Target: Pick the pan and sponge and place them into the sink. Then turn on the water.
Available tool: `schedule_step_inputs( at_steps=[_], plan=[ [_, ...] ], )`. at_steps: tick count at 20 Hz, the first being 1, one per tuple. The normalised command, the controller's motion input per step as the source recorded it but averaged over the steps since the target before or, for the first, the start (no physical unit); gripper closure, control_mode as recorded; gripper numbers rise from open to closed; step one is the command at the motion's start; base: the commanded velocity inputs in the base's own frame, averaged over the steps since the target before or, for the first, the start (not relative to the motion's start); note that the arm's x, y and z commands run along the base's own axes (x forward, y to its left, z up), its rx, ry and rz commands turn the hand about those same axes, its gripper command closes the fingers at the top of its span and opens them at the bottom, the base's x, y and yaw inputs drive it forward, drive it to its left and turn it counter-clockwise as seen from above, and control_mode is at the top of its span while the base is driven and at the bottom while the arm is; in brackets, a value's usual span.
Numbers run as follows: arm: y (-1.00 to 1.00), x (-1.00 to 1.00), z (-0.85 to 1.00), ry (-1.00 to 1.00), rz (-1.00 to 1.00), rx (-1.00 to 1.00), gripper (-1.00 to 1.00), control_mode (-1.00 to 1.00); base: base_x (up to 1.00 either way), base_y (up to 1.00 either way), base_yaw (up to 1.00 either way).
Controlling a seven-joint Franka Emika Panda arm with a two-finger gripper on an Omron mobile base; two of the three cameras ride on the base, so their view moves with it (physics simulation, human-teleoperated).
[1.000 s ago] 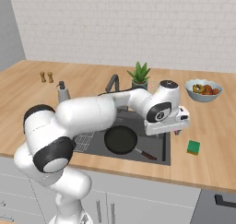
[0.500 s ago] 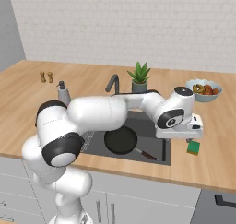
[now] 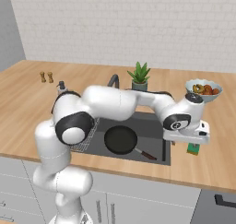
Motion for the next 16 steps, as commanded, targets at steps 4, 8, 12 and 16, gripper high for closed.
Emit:
schedule_step_inputs(
  at_steps=[4, 8, 12, 16],
  plan=[
    [-0.01, 0.54, -0.44, 0.00, 0.00, 0.01, -1.00, -1.00, 0.00, 0.00, 0.00],
    [-0.17, 0.32, -0.37, -0.01, 0.00, 0.02, -1.00, -1.00, 0.00, 0.00, 0.00],
    [-0.24, 0.16, -0.21, 0.00, 0.00, 0.01, -1.00, -1.00, 0.00, 0.00, 0.00],
    [-0.15, 0.24, -0.08, 0.00, 0.00, 0.00, -1.00, -1.00, 0.00, 0.00, 0.00]
  ],
)
